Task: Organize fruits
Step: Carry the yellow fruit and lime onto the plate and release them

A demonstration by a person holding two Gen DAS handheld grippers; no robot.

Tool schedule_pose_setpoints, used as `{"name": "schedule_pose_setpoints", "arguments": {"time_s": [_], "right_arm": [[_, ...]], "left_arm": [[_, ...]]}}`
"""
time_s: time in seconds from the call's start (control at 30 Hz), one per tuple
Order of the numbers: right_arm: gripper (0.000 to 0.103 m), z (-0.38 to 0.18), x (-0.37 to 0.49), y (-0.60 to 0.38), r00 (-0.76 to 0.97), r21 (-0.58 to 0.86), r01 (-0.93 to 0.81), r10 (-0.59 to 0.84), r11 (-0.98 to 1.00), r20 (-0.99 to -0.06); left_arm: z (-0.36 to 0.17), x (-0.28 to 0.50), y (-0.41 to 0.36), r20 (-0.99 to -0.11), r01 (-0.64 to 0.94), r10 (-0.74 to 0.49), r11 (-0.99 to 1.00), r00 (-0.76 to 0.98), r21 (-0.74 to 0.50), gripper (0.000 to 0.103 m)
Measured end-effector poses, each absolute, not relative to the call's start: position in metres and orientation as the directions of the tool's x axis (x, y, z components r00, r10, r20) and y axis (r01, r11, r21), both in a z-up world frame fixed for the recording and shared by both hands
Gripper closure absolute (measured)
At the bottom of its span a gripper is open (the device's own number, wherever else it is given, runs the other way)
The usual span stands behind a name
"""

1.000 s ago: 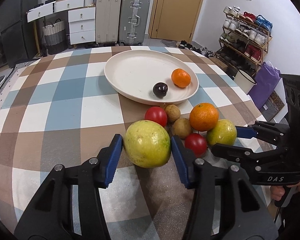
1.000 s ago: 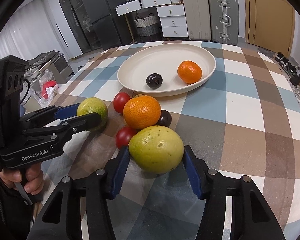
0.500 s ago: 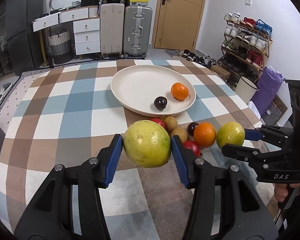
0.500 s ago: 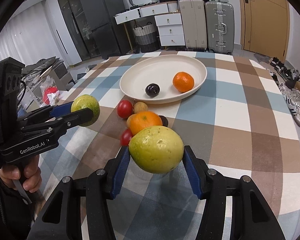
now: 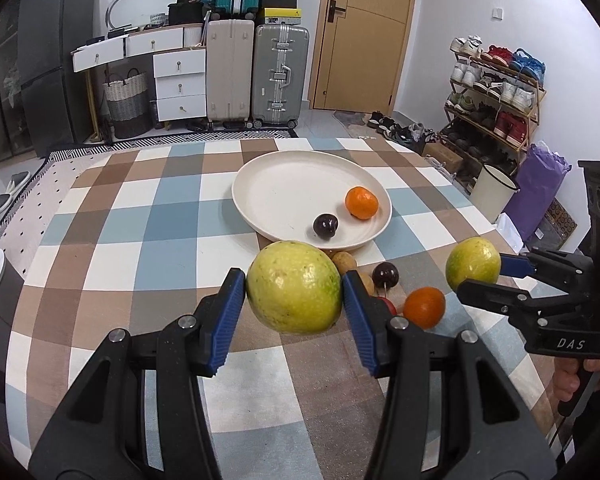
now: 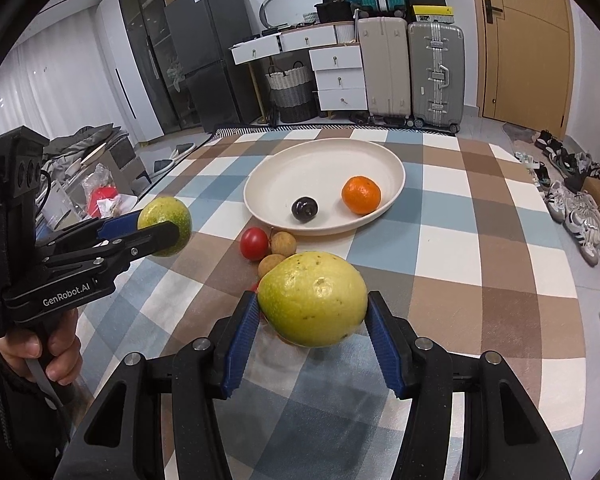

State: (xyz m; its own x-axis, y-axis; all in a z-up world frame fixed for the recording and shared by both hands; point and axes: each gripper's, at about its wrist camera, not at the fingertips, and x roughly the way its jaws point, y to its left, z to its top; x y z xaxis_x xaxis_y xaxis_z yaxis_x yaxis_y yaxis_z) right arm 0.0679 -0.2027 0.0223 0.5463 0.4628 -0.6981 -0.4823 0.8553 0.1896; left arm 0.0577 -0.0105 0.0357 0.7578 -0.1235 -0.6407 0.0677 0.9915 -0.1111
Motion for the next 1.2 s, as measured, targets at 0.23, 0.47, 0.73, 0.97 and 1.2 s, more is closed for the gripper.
{"name": "schedule_pose_setpoints", "arguments": {"time_s": [0.23,0.47,0.73,0.97,1.2], "right_arm": [[0.048,0.031,0.076,-0.205,0.567,0.184,-0.481,0.464,0.857,-0.681],[0.048,0.038,0.090,-0.205,0.580,0.175,-0.480,0.461,0.860,-0.671],[0.048,0.045,0.109,-0.202,0.592,0.172,-0.481,0.464,0.860,-0.659],[0.048,0.052,0.129,-0.198,0.600,0.166,-0.485,0.464,0.859,-0.651],[0.048,0.053,0.154,-0.193,0.599,0.177,-0.479,0.467,0.860,-0.651]], "left_arm": [[0.044,0.063,-0.007,-0.627,0.044,-0.100,0.994,0.773,-0.105,0.056],[0.048,0.078,-0.006,-0.623,0.030,-0.088,0.994,0.777,-0.103,0.056],[0.053,0.096,-0.005,-0.617,0.019,-0.073,0.995,0.784,-0.093,0.056],[0.059,0.121,0.000,-0.612,0.009,-0.066,0.995,0.788,-0.096,0.056],[0.058,0.147,0.004,-0.611,0.003,-0.061,0.995,0.789,-0.096,0.056]]}}
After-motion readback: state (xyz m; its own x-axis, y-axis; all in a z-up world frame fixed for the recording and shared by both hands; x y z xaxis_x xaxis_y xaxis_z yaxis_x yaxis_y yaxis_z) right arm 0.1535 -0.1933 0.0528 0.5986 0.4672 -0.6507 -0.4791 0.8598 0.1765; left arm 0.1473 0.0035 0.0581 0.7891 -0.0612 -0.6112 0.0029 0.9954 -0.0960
